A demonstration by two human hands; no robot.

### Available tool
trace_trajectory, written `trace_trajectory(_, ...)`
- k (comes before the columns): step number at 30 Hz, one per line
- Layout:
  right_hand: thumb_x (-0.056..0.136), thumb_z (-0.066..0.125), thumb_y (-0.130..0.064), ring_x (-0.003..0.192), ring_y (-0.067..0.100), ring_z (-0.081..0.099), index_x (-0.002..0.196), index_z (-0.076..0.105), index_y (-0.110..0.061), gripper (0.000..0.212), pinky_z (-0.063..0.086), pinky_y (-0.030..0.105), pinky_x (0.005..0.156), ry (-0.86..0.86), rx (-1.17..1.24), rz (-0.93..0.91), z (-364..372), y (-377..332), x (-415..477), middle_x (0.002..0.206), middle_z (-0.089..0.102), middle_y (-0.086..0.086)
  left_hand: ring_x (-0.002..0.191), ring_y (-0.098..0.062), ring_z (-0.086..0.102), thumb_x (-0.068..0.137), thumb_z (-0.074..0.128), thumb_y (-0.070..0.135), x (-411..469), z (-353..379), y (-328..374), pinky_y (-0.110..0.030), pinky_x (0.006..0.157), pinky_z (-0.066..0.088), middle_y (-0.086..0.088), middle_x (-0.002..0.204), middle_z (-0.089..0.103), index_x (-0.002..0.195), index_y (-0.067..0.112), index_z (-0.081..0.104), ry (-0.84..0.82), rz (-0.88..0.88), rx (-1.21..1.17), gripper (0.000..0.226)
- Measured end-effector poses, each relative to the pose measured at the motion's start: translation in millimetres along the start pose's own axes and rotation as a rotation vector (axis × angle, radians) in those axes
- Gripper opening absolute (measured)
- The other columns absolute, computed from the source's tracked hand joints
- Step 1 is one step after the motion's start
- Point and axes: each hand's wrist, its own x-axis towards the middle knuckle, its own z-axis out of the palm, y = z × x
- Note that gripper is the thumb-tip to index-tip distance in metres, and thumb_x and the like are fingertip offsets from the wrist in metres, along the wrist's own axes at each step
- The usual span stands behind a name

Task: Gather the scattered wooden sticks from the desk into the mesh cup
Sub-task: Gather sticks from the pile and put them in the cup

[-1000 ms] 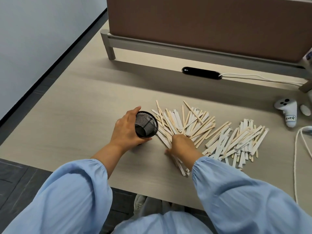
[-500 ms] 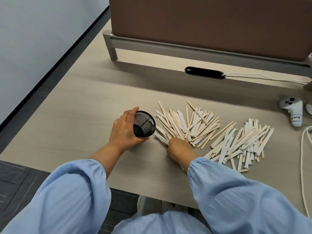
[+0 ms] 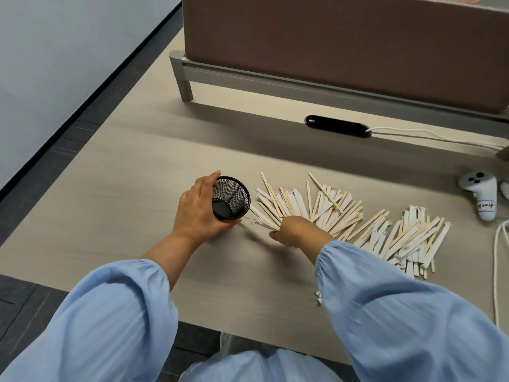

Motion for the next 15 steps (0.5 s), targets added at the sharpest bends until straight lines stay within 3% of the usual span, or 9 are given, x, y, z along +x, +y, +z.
trace_trajectory(2, 0.097, 0.04, -0.039, 0.073, 0.026, 0.05, 0.068, 0.048, -0.004, 0.047, 0.038, 0.028, 0.072, 0.048, 0.046, -0.028, -3.9, -5.7, 3.1, 0.086, 0.055, 0.012, 0.105, -0.033, 0.055, 0.049, 0.058, 0.062, 3.2, -1.5, -2.4, -0.047, 0.084, 0.045, -0.016, 0.12, 0.053, 0.131, 0.015, 0.032, 0.004, -0.008, 0.005, 0.098)
trace_trajectory(4, 0.098, 0.04, -0.036, 0.088, 0.031, 0.054, 0.096, 0.058, -0.002, 0.038, 0.04, 0.03, 0.073, 0.131, 0.121, -0.045, -5.5, -13.4, 9.7, 0.103, 0.06, 0.018, 0.106, -0.032, 0.054, 0.049, 0.058, 0.063, 4.7, -3.6, -6.2, -0.047, 0.084, 0.044, -0.015, 0.12, 0.053, 0.131, 0.016, 0.032, 0.006, -0.014, 0.013, 0.097)
trace_trajectory(6, 0.097, 0.042, -0.026, 0.104, 0.035, 0.057, 0.115, 0.053, -0.005, 0.03, 0.04, 0.031, 0.075, 0.203, 0.176, -0.059, -4.3, -20.5, 17.0, 0.117, 0.06, 0.017, 0.106, -0.031, 0.055, 0.05, 0.059, 0.063, 4.6, -5.8, -10.3, -0.047, 0.084, 0.044, -0.014, 0.12, 0.053, 0.131, 0.018, 0.03, 0.006, -0.01, 0.029, 0.097)
trace_trajectory(11, 0.089, 0.044, -0.004, 0.111, 0.038, 0.055, 0.129, 0.041, -0.012, 0.041, 0.044, 0.037, 0.082, 0.285, 0.195, -0.076, -1.0, -32.9, 25.8, 0.123, 0.053, 0.019, 0.104, -0.03, 0.056, 0.051, 0.062, 0.062, 6.1, -14.9, -24.8, -0.044, 0.081, 0.045, -0.012, 0.119, 0.054, 0.131, 0.02, 0.029, 0.008, -0.005, 0.062, 0.096)
trace_trajectory(15, 0.091, 0.048, -0.008, 0.113, 0.036, 0.055, 0.129, 0.038, -0.006, 0.039, 0.044, 0.038, 0.083, 0.204, 0.14, 0.011, -5.5, -39.8, 26.3, 0.124, 0.054, 0.019, 0.106, -0.03, 0.055, 0.05, 0.062, 0.062, 12.3, -19.9, -35.7, -0.046, 0.084, 0.044, -0.012, 0.121, 0.053, 0.131, 0.02, 0.029, 0.018, -0.007, 0.05, 0.097)
